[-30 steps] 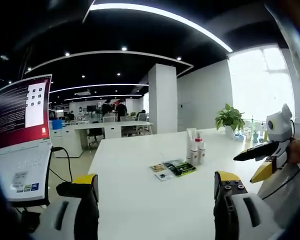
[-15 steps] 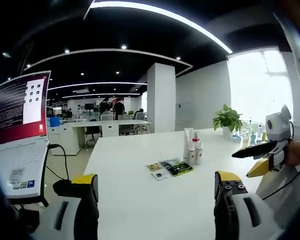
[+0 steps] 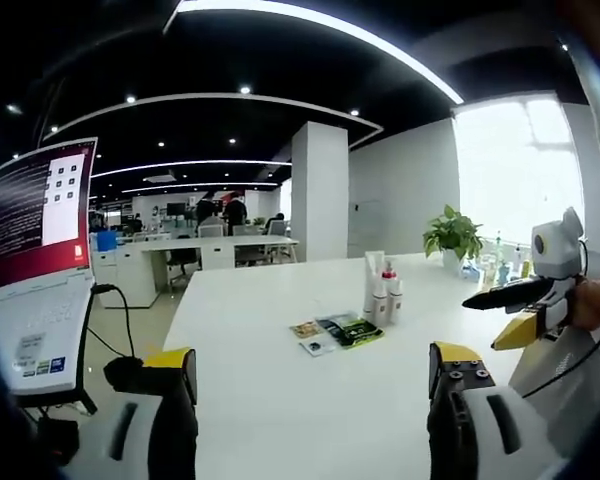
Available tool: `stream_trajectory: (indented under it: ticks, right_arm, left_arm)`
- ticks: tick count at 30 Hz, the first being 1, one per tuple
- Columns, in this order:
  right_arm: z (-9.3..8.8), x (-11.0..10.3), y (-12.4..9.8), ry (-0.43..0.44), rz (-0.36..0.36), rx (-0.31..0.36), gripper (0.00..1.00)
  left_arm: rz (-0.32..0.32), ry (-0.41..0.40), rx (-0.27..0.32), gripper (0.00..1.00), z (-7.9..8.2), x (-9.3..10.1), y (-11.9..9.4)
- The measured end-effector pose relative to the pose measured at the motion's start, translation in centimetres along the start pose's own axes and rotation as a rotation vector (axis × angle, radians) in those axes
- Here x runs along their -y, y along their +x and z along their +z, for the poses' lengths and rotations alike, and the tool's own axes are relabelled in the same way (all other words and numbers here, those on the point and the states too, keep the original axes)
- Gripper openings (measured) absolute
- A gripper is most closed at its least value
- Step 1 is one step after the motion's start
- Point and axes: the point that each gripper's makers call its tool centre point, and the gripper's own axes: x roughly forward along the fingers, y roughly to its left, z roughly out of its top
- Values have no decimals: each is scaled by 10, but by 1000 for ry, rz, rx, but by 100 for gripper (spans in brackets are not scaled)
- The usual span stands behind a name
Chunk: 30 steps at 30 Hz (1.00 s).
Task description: Arrange the skincare products in the storage area until every visible bottle or jar stands upright without overlapping.
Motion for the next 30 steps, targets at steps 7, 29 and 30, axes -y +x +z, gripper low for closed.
stream_trajectory:
  ticks: [7, 29, 30]
  right_arm:
    - [-3, 0, 1, 6, 2, -17, 95]
    - [-13, -13, 5, 7, 57, -64, 94]
    - [-13, -13, 4, 11, 58, -65, 93]
  left_arm:
    - [10, -1, -4, 99, -1, -2, 0]
    - [32, 12, -19, 98, -5, -6, -2]
    - [32, 13, -20, 98, -5, -5, -2]
